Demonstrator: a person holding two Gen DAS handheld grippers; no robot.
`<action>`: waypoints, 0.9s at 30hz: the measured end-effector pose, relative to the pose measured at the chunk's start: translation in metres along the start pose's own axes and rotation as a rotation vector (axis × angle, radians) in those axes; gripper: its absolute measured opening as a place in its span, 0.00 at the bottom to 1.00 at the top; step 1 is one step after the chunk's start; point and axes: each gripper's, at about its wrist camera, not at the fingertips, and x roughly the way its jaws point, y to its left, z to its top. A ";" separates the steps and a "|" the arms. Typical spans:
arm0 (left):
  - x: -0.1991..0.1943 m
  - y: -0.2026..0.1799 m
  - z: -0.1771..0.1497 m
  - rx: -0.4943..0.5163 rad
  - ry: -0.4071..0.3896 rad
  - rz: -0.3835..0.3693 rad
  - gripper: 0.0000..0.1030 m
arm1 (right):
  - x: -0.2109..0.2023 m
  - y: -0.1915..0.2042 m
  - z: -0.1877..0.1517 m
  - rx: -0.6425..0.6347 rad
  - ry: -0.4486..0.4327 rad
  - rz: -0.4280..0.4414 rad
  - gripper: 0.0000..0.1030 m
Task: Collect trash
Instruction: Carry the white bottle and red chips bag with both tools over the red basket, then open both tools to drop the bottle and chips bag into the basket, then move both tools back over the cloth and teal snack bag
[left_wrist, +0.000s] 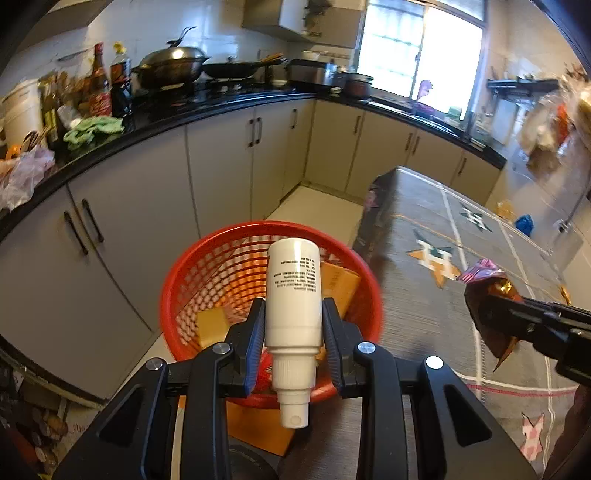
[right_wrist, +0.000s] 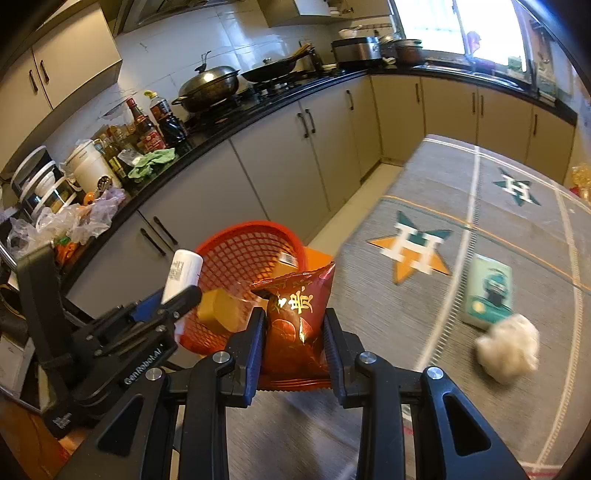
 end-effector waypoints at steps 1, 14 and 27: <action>0.004 0.005 0.001 -0.010 0.006 0.008 0.28 | 0.005 0.003 0.004 -0.001 0.003 0.010 0.32; 0.035 0.035 0.003 -0.073 0.057 0.040 0.28 | 0.074 0.022 0.032 0.041 0.065 0.094 0.37; 0.020 0.011 0.005 -0.024 0.031 0.025 0.29 | 0.023 -0.023 0.018 0.085 -0.018 0.034 0.45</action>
